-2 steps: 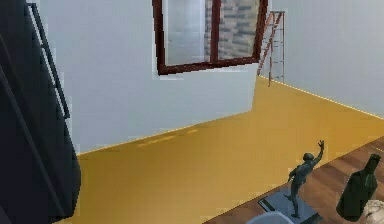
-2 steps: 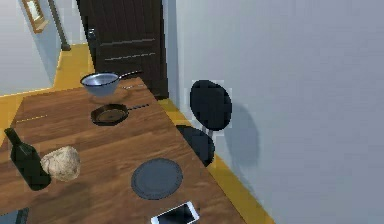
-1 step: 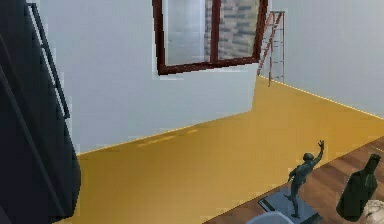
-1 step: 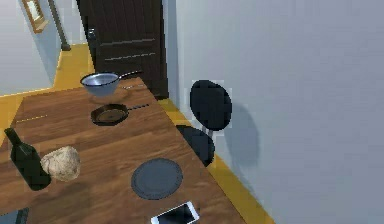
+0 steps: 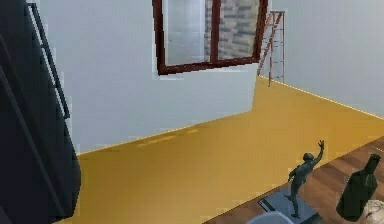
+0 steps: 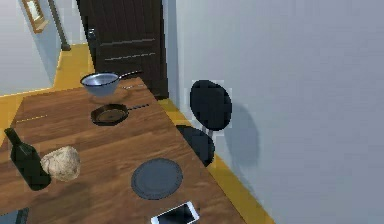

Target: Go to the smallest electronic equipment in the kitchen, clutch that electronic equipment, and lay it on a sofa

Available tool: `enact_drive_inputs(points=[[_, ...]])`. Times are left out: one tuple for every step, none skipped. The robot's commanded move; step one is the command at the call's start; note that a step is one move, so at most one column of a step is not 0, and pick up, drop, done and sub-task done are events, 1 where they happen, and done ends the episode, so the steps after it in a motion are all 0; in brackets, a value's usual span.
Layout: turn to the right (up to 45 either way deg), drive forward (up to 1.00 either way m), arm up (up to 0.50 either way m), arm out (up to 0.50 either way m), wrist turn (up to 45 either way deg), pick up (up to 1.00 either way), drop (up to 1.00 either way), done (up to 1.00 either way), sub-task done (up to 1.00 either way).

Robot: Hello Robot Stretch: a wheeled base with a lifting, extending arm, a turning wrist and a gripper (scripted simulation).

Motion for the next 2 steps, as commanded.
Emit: enact_drive_inputs(points=[[0.0, 0.0, 0.0, 0.14, 0.0, 0.0, 0.0, 0.0, 0.0], [0.0, 0.0, 0.0, 0.0, 45.0, 0.0, 0.0, 0.0, 0.0]])
